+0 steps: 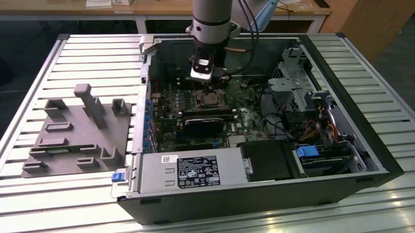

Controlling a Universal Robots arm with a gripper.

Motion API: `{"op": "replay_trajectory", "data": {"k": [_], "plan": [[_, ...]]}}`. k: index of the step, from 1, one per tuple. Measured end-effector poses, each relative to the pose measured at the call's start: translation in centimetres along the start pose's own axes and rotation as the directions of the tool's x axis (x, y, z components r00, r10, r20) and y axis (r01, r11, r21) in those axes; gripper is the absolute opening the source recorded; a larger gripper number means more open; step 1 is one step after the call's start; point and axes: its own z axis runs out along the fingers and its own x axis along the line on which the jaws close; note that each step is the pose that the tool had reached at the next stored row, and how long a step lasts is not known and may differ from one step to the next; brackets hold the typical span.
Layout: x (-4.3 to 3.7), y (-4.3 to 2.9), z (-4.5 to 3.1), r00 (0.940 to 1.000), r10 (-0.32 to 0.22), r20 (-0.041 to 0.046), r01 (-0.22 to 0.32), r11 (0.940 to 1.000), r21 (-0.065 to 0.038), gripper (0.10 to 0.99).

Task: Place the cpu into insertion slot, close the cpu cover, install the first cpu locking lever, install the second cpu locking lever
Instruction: 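Close the cpu cover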

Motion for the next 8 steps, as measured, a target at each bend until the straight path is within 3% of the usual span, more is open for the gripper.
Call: {"op": "replay_trajectory", "data": {"k": [4, 8], "plan": [[0.0, 0.0, 0.01, 0.9973, -0.073, -0.0026, 0.073, 0.9973, 0.001, 0.102], [0.0, 0.0, 0.03, 0.9895, -0.144, -0.0053, 0.144, 0.9895, 0.002, 0.102]]}}
